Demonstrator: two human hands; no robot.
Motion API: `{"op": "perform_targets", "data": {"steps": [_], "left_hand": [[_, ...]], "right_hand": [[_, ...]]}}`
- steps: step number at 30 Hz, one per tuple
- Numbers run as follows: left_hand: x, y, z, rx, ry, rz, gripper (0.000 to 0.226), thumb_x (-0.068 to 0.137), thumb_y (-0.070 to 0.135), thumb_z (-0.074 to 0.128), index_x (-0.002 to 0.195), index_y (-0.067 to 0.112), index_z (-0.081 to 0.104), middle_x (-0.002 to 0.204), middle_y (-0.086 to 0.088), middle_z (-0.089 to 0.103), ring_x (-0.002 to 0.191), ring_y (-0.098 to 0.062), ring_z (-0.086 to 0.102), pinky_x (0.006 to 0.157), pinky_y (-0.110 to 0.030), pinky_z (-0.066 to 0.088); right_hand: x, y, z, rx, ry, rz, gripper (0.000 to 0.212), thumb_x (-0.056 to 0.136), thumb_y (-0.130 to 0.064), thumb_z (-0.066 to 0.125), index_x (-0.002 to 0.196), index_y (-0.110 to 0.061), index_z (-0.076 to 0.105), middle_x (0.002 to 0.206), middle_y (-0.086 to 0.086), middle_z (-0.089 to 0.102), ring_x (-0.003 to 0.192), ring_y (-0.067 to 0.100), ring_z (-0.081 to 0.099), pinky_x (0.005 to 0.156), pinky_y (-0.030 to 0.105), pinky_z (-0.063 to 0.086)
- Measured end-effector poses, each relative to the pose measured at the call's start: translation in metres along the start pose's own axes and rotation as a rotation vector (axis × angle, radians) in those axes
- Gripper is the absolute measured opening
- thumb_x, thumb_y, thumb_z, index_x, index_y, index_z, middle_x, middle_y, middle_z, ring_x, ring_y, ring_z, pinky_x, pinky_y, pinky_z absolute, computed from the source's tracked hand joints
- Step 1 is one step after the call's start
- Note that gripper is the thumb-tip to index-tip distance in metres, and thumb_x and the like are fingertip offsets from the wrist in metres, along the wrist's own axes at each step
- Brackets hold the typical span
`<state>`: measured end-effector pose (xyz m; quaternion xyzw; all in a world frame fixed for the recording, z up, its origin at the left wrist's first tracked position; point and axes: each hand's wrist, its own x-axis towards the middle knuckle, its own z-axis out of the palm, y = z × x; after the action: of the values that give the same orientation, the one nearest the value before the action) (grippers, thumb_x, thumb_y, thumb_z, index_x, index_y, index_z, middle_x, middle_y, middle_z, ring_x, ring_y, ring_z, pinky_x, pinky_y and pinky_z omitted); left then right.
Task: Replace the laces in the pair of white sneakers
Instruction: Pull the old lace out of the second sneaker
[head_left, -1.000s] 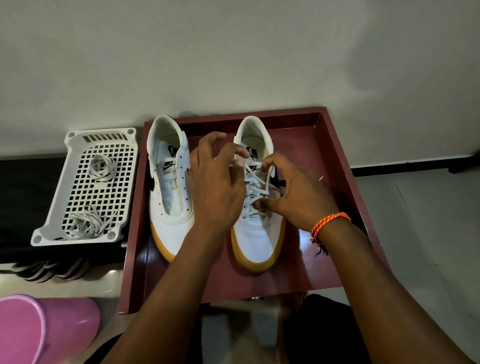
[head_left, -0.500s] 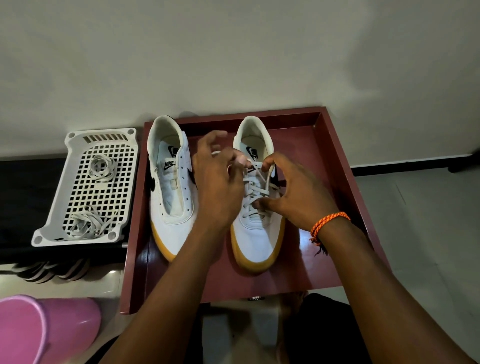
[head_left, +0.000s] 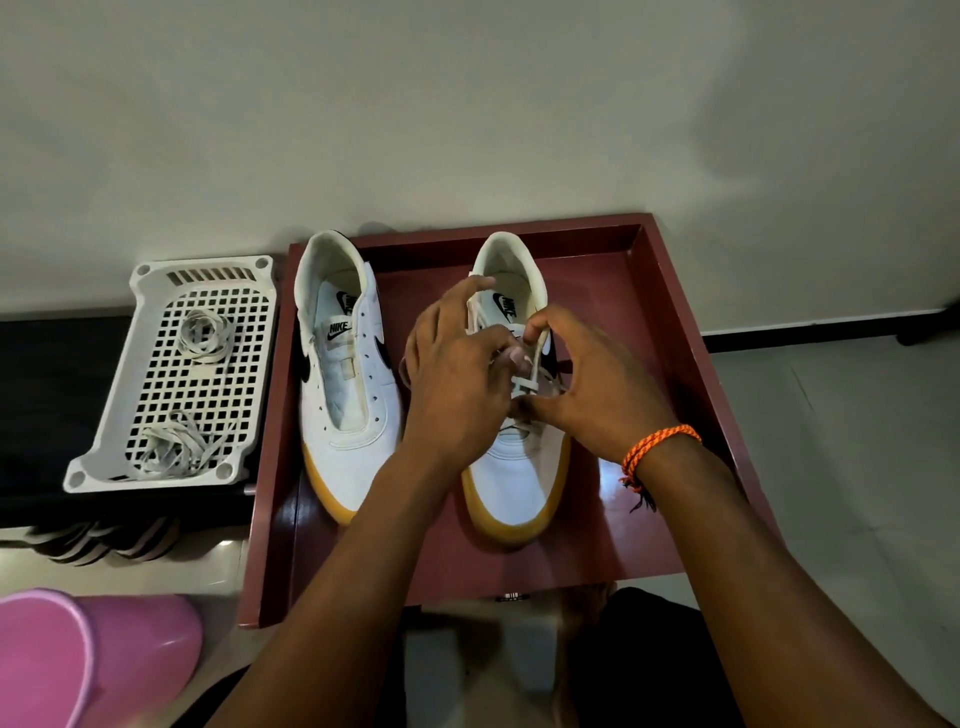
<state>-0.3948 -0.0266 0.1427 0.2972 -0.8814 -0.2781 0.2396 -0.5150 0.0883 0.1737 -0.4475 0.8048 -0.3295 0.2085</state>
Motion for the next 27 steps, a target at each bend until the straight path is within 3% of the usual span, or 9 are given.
{"op": "perform_targets", "data": {"steps": [4, 8, 11, 14, 16, 19, 22, 24, 27], "left_hand": [[0.011, -0.003, -0.014, -0.418, 0.129, -0.111, 0.022, 0.100, 0.030, 0.059, 0.091, 0.048, 0.070, 0.135, -0.001, 0.060, 0.125, -0.035, 0.060, 0.100, -0.056, 0.056], [0.010, 0.008, -0.028, -0.774, 0.187, -0.351, 0.023, 0.111, 0.019, 0.052, 0.106, 0.009, 0.072, 0.126, -0.006, 0.071, 0.108, -0.015, 0.071, 0.086, -0.032, 0.061], [0.011, 0.015, -0.037, -1.143, 0.211, -0.439, 0.026, 0.113, 0.012, 0.044, 0.091, 0.009, 0.057, 0.101, -0.013, 0.079, 0.091, -0.022, 0.072, 0.078, -0.028, 0.060], [0.014, 0.016, -0.039, -1.373, 0.234, -0.530, 0.029, 0.114, 0.011, 0.038, 0.088, 0.013, 0.051, 0.068, -0.002, 0.056, 0.059, -0.016, 0.056, 0.070, -0.035, 0.060], [0.015, 0.016, -0.037, -1.331, 0.245, -0.610, 0.031, 0.115, 0.013, 0.037, 0.087, 0.016, 0.050, 0.066, 0.003, 0.039, 0.049, -0.009, 0.038, 0.055, -0.030, 0.052], [0.017, 0.006, -0.035, -0.973, 0.256, -0.654, 0.027, 0.114, 0.016, 0.039, 0.090, 0.017, 0.053, 0.066, 0.010, 0.041, 0.050, -0.005, 0.031, 0.044, -0.022, 0.029], [0.013, -0.006, -0.028, -0.534, 0.181, -0.539, 0.026, 0.112, 0.023, 0.046, 0.095, 0.015, 0.064, 0.075, 0.010, 0.059, 0.059, -0.003, 0.047, 0.059, -0.028, 0.046], [0.011, -0.007, -0.024, -0.491, 0.153, -0.541, 0.028, 0.109, 0.028, 0.050, 0.090, 0.024, 0.070, 0.081, 0.007, 0.069, 0.066, -0.007, 0.056, 0.072, -0.042, 0.054], [0.012, -0.007, -0.024, -0.453, 0.166, -0.521, 0.024, 0.106, 0.031, 0.052, 0.094, 0.025, 0.071, 0.091, 0.007, 0.074, 0.080, -0.014, 0.067, 0.082, -0.049, 0.058]], "right_hand": [[0.000, -0.002, -0.002, -0.021, -0.013, 0.027, 0.061, 0.071, -0.035, 0.094, 0.113, -0.040, 0.051, 0.121, -0.014, 0.057, 0.096, 0.010, 0.058, 0.069, 0.029, 0.051], [0.000, -0.003, -0.003, -0.006, -0.010, 0.035, 0.060, 0.070, -0.034, 0.095, 0.111, -0.039, 0.051, 0.120, -0.015, 0.059, 0.097, 0.009, 0.058, 0.072, 0.031, 0.052], [-0.001, -0.004, -0.004, -0.010, -0.016, 0.046, 0.060, 0.070, -0.034, 0.095, 0.111, -0.038, 0.052, 0.121, -0.014, 0.059, 0.099, 0.011, 0.058, 0.072, 0.031, 0.052], [-0.002, -0.004, -0.004, -0.005, -0.016, 0.049, 0.060, 0.069, -0.035, 0.095, 0.111, -0.040, 0.051, 0.122, -0.014, 0.059, 0.097, 0.010, 0.058, 0.073, 0.032, 0.053], [-0.002, -0.004, -0.004, 0.000, -0.019, 0.055, 0.061, 0.070, -0.035, 0.094, 0.112, -0.040, 0.051, 0.123, -0.014, 0.058, 0.097, 0.010, 0.058, 0.070, 0.029, 0.050], [-0.001, -0.002, -0.004, 0.013, -0.048, 0.051, 0.057, 0.073, -0.032, 0.092, 0.114, -0.039, 0.053, 0.130, -0.011, 0.055, 0.108, 0.013, 0.057, 0.072, 0.024, 0.046], [-0.001, -0.002, 0.002, -0.002, -0.066, 0.023, 0.039, 0.081, -0.027, 0.082, 0.114, -0.039, 0.064, 0.162, -0.008, 0.033, 0.138, 0.014, 0.043, 0.096, 0.029, 0.043], [0.000, -0.003, 0.013, -0.060, -0.016, -0.014, 0.031, 0.087, -0.028, 0.075, 0.116, -0.036, 0.070, 0.173, -0.008, 0.012, 0.153, 0.017, 0.023, 0.112, 0.036, 0.035], [0.000, -0.007, 0.029, -0.072, 0.101, -0.072, 0.013, 0.091, -0.028, 0.074, 0.104, -0.028, 0.072, 0.173, -0.003, 0.015, 0.158, 0.022, 0.015, 0.119, 0.047, 0.031]]}}
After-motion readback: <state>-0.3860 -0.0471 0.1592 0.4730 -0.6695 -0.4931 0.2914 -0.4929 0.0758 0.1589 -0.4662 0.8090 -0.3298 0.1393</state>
